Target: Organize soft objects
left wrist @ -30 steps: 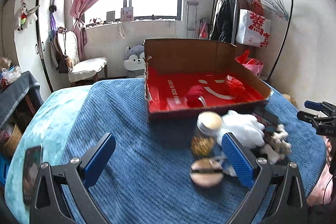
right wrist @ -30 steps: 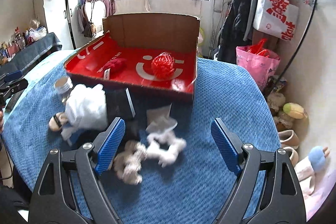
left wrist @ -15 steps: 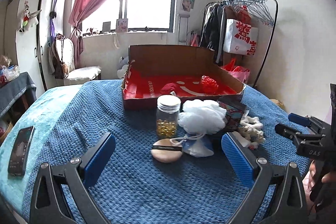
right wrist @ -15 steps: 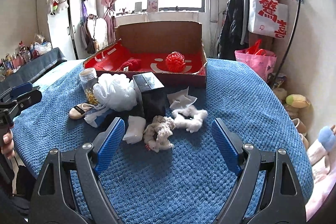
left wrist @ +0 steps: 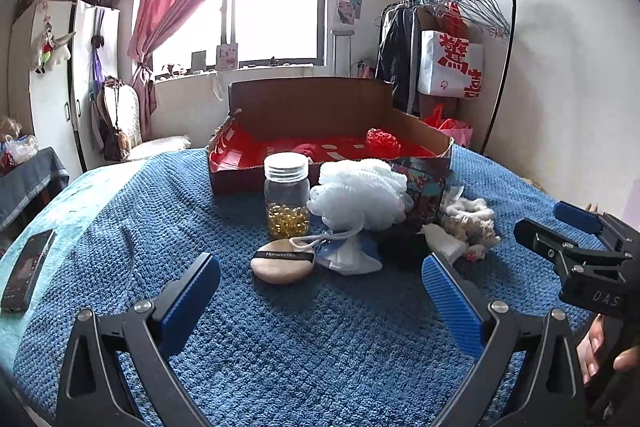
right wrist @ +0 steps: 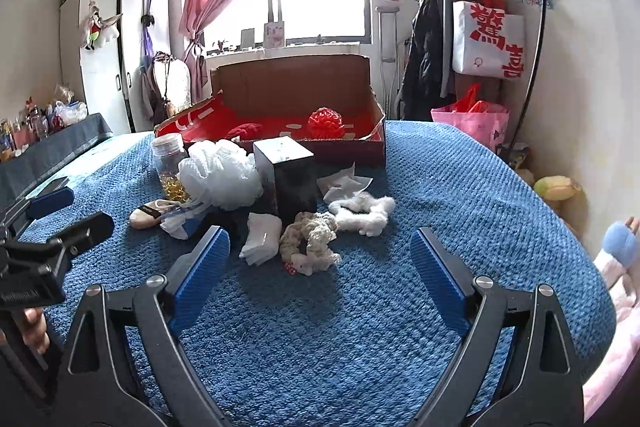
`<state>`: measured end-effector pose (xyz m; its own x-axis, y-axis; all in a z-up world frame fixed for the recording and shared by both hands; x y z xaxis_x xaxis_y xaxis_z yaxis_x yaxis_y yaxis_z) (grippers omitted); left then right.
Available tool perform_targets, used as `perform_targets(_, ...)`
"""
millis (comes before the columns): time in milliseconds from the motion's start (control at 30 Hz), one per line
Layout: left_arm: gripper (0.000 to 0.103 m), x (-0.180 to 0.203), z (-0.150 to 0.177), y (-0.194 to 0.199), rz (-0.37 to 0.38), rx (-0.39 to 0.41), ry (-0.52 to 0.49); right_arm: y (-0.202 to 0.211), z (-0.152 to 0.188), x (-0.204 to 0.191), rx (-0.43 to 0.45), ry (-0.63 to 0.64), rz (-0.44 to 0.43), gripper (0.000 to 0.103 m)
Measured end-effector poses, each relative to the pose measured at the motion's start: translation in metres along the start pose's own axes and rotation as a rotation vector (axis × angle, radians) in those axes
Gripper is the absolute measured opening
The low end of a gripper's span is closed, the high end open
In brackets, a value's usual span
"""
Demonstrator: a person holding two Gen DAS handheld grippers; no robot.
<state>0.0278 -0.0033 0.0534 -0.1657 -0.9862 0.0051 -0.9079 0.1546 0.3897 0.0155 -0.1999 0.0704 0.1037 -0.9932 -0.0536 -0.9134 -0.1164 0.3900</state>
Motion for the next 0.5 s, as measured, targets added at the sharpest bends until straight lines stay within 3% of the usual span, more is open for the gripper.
perform_targets(500, 0.103, -0.003, 0.023, -0.008, -0.032, -0.019, 0.028, -0.015, 0.027, -0.012, -0.062, -0.008, 0.007, 0.093)
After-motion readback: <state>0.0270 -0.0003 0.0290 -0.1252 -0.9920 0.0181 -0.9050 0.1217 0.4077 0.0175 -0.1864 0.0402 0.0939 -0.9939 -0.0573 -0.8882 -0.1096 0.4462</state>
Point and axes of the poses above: each gripper's, at about its wrist camera, not at the fingertips, and y roughly against the way its jaws point, x to its right, z to its underside, the point moved 2 cm from there along -y, roughly the way its jaws point, and after that the axes turned 3 degrees about x, right-handed, at the moved point
